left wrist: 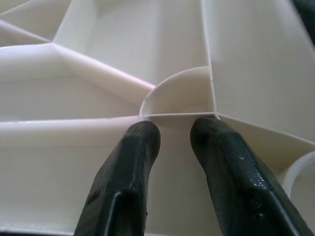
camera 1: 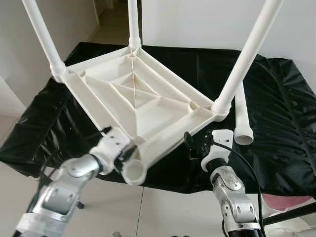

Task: Building children table

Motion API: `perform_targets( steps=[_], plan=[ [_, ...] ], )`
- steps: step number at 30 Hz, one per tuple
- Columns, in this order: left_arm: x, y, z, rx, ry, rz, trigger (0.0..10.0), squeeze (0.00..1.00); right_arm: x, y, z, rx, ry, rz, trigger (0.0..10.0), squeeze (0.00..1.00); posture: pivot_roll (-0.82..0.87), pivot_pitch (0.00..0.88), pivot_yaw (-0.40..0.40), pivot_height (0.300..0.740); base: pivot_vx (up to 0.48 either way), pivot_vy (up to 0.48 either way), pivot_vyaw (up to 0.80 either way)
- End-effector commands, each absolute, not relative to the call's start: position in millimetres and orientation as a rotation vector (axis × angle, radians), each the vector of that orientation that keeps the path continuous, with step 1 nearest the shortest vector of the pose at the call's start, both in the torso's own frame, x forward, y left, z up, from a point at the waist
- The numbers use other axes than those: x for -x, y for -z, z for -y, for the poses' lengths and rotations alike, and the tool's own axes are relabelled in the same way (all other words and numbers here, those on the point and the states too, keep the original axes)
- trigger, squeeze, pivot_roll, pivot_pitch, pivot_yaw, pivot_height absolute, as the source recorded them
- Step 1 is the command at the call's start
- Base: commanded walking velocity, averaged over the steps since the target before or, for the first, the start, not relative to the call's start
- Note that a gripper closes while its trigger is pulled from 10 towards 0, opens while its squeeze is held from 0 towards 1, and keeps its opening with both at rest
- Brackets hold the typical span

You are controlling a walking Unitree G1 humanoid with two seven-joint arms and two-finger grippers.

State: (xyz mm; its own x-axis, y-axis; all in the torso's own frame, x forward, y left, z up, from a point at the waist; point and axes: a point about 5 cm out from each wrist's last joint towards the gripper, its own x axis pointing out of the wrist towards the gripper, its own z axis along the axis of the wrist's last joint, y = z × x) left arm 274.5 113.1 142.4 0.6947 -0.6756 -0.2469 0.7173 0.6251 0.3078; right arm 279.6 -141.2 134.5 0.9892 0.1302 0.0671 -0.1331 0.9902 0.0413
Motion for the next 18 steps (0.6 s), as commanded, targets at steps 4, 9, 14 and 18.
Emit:
perform_targets(
  steps=[4, 9, 14, 18],
  plan=[
    [-271, -136, -99, -0.409, 0.843, -0.132, 10.0, 0.00, -277, -134, 142, -0.053, -0.122, 0.067, 10.0, 0.00, 0.00, 0.136, 0.021, 0.740, 0.000, 0.000, 0.00],
    [-278, -140, -111, -0.435, 0.811, -0.123, 10.0, 0.00, -276, -133, 143, -0.050, -0.123, 0.061, 10.0, 0.00, 0.00, 0.136, 0.023, 0.740, 0.000, 0.000, 0.00],
    [-287, -155, -134, -0.449, 0.766, -0.083, 10.0, 0.00, -276, -133, 143, -0.049, -0.127, 0.058, 10.0, 0.00, 0.00, 0.139, 0.022, 0.740, 0.000, 0.000, 0.00],
    [-288, -162, -145, -0.414, 0.745, -0.084, 10.0, 0.00, -275, -132, 143, -0.048, -0.130, 0.055, 10.0, 0.00, 0.01, 0.140, 0.023, 0.740, 0.000, 0.000, 0.00]
  ],
)
